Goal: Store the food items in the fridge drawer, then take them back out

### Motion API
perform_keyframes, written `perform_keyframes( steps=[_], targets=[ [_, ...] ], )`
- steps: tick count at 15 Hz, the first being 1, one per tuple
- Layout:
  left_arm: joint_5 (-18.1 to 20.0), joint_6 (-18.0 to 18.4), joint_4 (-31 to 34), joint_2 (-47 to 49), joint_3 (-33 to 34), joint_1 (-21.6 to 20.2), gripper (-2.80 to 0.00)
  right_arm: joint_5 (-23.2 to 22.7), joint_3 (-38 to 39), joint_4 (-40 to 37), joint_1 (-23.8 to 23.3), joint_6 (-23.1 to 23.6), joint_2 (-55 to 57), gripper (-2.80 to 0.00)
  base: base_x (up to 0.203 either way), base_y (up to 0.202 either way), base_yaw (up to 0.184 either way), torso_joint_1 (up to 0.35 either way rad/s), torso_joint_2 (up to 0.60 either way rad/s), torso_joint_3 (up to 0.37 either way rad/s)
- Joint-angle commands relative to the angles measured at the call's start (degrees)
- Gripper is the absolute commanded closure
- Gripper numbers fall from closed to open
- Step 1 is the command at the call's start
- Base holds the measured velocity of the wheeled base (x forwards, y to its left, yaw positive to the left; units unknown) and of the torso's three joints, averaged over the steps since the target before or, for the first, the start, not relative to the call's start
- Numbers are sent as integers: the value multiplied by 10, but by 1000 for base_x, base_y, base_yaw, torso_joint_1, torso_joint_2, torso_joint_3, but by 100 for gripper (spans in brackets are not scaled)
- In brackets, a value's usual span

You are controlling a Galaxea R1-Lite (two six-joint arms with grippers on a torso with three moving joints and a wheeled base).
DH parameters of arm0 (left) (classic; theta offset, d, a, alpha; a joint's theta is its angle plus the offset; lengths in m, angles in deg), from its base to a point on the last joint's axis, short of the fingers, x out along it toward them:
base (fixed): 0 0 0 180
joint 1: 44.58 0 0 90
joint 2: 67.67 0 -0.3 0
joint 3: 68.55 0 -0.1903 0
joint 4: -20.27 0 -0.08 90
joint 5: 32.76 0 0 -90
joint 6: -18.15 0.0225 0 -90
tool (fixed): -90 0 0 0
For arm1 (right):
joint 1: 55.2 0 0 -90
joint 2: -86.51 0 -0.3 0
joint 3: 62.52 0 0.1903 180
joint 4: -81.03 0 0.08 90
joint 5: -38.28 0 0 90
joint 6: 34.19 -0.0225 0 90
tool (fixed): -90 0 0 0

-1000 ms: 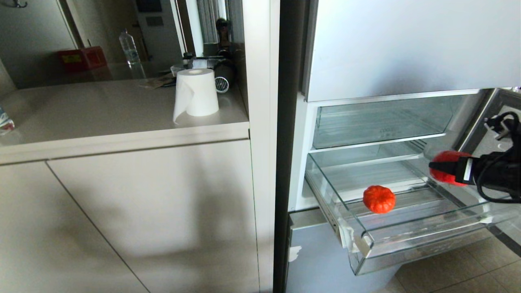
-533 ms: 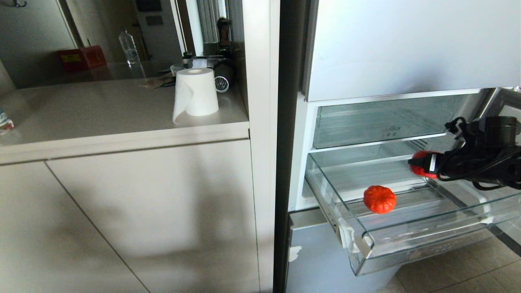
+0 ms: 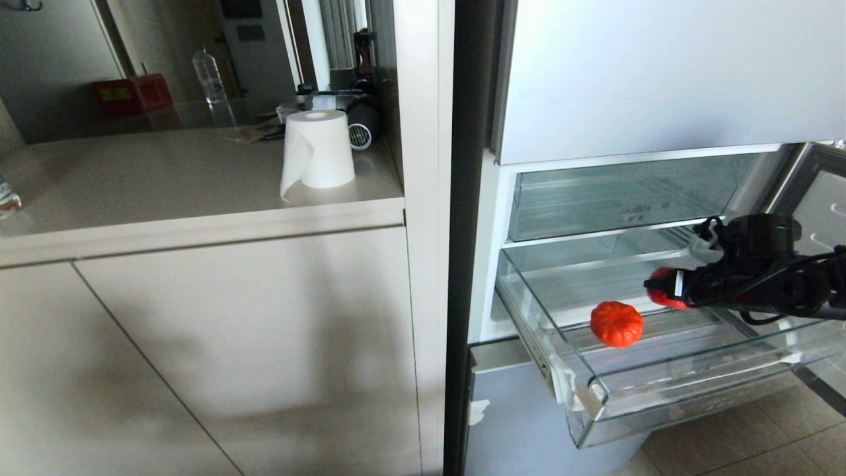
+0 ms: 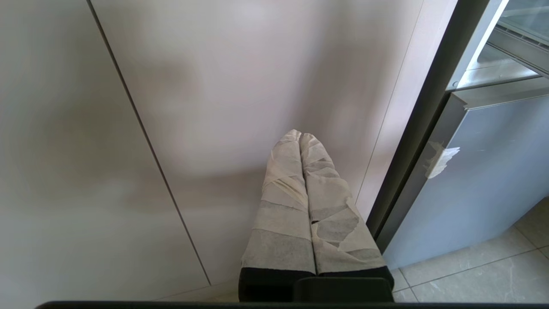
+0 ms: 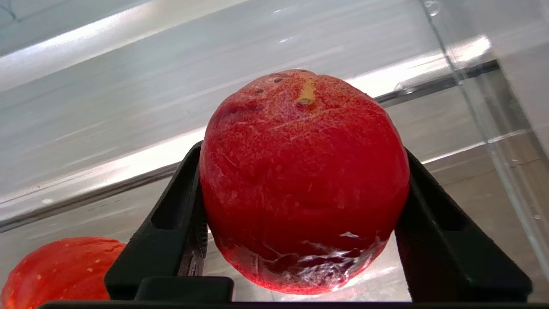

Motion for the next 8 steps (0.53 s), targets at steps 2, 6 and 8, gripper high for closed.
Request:
perform_keyframes(
  steps=[2, 6, 8],
  targets=[
    [0, 0, 0, 1, 0, 0, 0, -1, -7, 1, 0, 1, 10, -280, 0, 0, 0, 0, 0, 0],
    [0, 0, 0, 1, 0, 0, 0, -1, -14, 1, 0, 0, 8, -280, 0, 0, 0, 0, 0, 0],
    [0, 0, 0, 1, 0, 0, 0, -1, -15, 1, 0, 0, 8, -280, 0, 0, 0, 0, 0, 0]
  ],
)
